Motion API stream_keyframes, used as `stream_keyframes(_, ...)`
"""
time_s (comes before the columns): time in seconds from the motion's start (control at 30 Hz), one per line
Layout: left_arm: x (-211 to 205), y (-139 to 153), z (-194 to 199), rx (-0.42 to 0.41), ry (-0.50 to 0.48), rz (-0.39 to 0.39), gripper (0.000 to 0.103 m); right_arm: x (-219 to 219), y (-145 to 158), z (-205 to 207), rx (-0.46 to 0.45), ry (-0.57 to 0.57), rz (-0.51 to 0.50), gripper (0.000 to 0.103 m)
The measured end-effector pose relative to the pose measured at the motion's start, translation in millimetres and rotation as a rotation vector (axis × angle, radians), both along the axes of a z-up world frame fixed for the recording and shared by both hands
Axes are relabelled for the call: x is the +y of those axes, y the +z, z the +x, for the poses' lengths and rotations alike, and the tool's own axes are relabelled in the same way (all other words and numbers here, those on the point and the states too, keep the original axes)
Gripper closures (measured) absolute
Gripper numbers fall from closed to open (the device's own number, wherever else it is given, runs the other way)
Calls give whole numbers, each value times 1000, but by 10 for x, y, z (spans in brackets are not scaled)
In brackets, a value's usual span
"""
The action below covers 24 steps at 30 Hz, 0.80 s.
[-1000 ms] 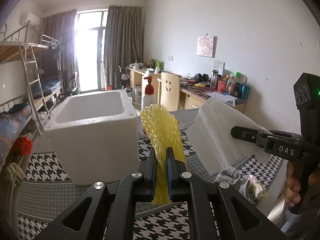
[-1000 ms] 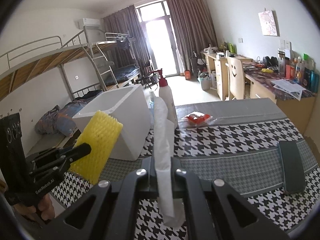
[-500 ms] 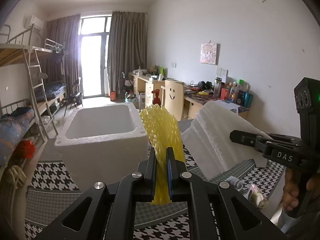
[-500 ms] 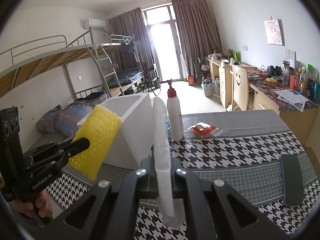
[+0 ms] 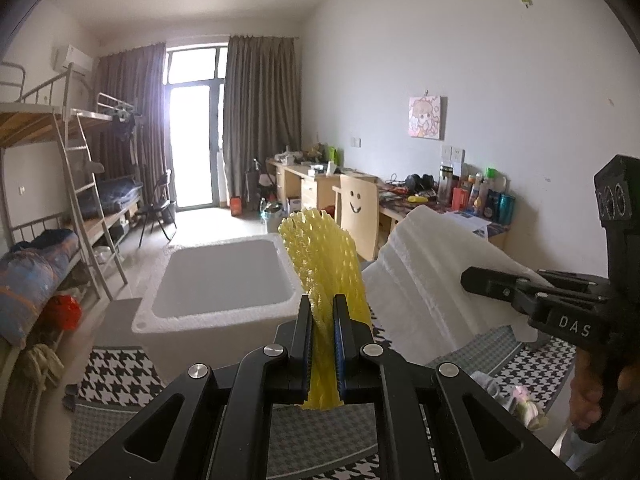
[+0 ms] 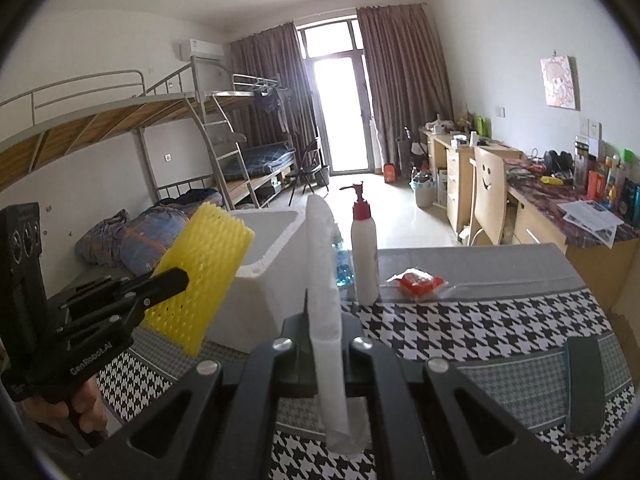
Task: Organize soft objects
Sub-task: 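Lift and carry the foam net in the left tool while the right tool carries the tissues toward the box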
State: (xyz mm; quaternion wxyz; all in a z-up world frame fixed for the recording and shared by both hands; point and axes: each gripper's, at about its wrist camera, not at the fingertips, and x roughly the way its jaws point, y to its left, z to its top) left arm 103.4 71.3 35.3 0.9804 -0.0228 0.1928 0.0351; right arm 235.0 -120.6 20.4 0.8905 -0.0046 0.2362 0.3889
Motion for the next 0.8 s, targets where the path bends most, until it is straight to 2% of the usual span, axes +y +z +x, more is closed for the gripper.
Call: stream_keyframes(0.8,135,268,127,-58,56,34,94,249,266,194,-37,38,0,98)
